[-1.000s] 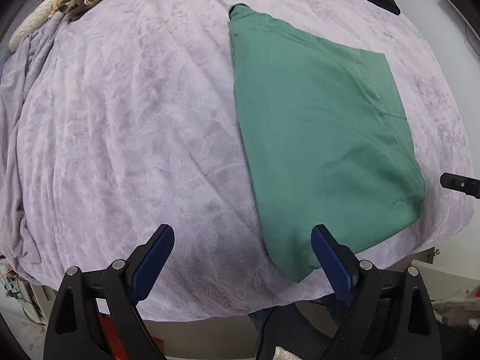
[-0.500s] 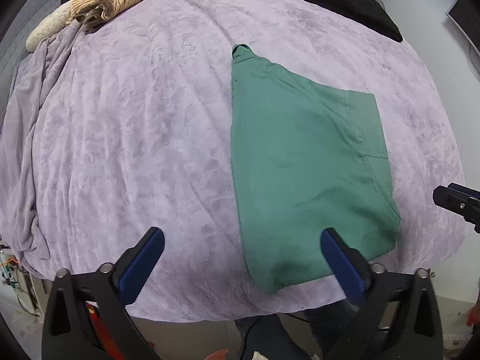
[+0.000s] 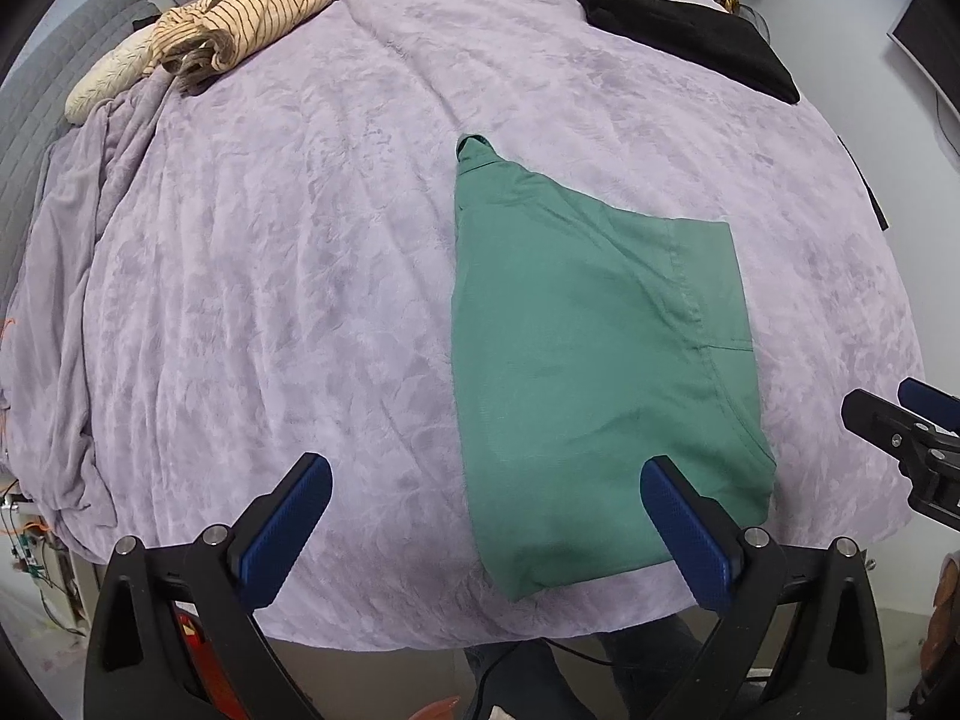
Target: Fold large clothes
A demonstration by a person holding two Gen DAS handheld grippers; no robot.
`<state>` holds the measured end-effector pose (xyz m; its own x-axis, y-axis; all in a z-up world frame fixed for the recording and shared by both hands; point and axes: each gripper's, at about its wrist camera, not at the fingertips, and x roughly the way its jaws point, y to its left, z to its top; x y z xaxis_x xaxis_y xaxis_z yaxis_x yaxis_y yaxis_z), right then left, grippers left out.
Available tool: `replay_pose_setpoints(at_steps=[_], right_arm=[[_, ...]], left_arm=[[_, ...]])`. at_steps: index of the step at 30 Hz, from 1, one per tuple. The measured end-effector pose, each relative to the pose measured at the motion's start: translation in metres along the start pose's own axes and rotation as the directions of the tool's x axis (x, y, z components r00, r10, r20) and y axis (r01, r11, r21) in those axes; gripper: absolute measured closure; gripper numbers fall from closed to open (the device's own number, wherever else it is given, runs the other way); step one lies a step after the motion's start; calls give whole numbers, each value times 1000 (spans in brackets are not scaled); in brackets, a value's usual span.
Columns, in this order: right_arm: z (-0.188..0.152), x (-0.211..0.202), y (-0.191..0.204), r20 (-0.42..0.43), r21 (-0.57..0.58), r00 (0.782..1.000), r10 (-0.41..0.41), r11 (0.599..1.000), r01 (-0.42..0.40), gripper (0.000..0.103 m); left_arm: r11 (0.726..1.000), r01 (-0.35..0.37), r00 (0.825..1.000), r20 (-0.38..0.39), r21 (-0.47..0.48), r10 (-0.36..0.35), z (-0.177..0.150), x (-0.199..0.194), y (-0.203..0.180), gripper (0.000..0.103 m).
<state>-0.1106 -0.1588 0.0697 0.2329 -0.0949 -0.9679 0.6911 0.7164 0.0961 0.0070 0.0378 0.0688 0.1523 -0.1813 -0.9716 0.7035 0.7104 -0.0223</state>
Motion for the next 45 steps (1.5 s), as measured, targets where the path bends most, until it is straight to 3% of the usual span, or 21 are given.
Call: replay_pose_setpoints(at_steps=[6,16,45], right_arm=[[0,-5,0,19,6,999,-38,999,38,11],[-3,-6,7,-4,-5,1000,-24,1000,24,10],[-4,-7,8,-16,-8,999,-36,999,36,10]], left_arm=[[999,-30,999,28,18,29,-2,-6,-8,0],[998,-54,997,49,38,52,-5,-10,-17,0],[998,-57,997,51,35,56,-5,-11,-19,0]])
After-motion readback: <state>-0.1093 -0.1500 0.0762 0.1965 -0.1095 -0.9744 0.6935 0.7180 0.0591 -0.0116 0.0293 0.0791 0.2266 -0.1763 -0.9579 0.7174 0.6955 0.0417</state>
